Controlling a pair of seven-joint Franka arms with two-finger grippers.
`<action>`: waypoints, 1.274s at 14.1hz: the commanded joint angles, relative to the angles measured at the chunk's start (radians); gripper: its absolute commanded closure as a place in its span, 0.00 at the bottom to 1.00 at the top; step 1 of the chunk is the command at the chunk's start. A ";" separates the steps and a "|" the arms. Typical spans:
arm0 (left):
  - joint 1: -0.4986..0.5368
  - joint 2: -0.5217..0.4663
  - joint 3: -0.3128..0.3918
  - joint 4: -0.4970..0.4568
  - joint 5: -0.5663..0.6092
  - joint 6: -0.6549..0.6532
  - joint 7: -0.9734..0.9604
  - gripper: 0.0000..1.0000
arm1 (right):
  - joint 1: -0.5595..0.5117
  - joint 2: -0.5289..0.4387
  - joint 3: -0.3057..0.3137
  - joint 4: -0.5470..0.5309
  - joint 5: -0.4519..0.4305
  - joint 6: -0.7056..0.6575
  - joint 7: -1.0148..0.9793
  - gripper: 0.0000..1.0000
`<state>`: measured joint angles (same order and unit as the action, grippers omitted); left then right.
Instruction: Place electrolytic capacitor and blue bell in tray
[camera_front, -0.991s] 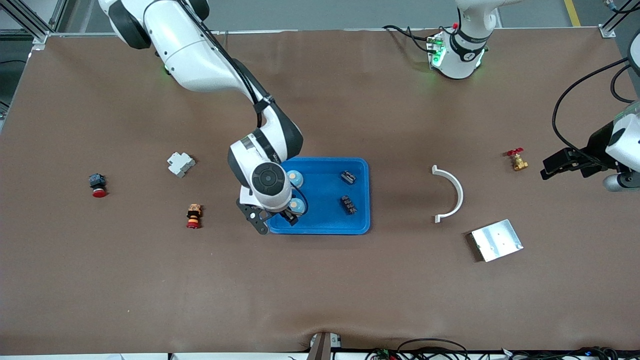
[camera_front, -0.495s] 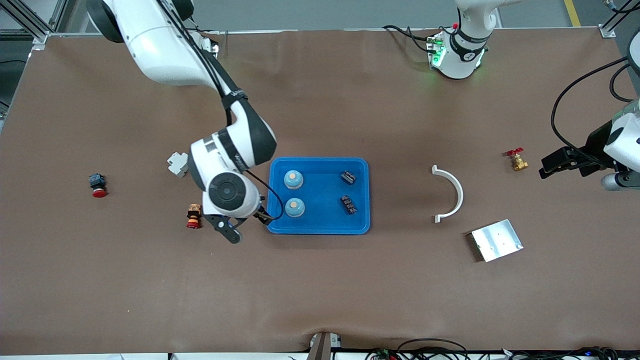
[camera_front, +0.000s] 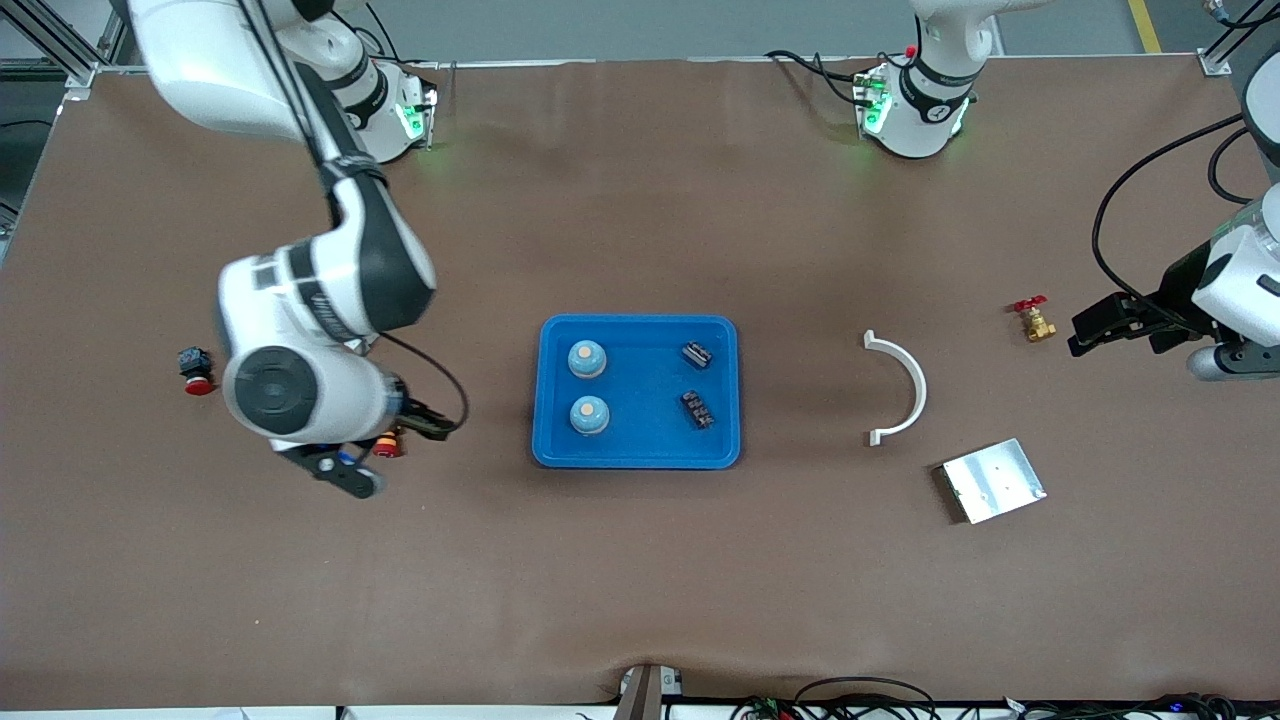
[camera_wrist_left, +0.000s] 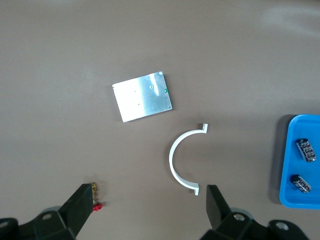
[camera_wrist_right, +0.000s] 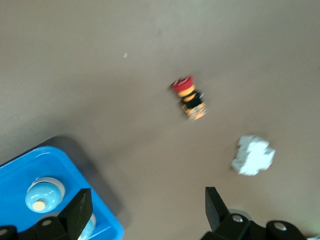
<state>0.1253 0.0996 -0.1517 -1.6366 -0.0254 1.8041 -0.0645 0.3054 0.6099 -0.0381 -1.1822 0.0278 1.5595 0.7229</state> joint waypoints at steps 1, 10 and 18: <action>-0.067 -0.003 0.067 0.011 -0.007 -0.019 -0.005 0.00 | -0.075 -0.062 0.014 -0.036 -0.005 -0.007 -0.162 0.00; -0.090 0.003 0.083 0.008 -0.007 -0.019 -0.006 0.00 | -0.307 -0.099 0.010 -0.034 -0.051 0.005 -0.637 0.00; -0.085 -0.001 0.104 0.018 -0.013 -0.019 0.011 0.00 | -0.397 -0.255 0.014 -0.108 -0.068 0.039 -0.718 0.00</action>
<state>0.0321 0.1016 -0.0541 -1.6361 -0.0254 1.7997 -0.0651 -0.0677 0.4464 -0.0435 -1.1969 -0.0369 1.5870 0.0117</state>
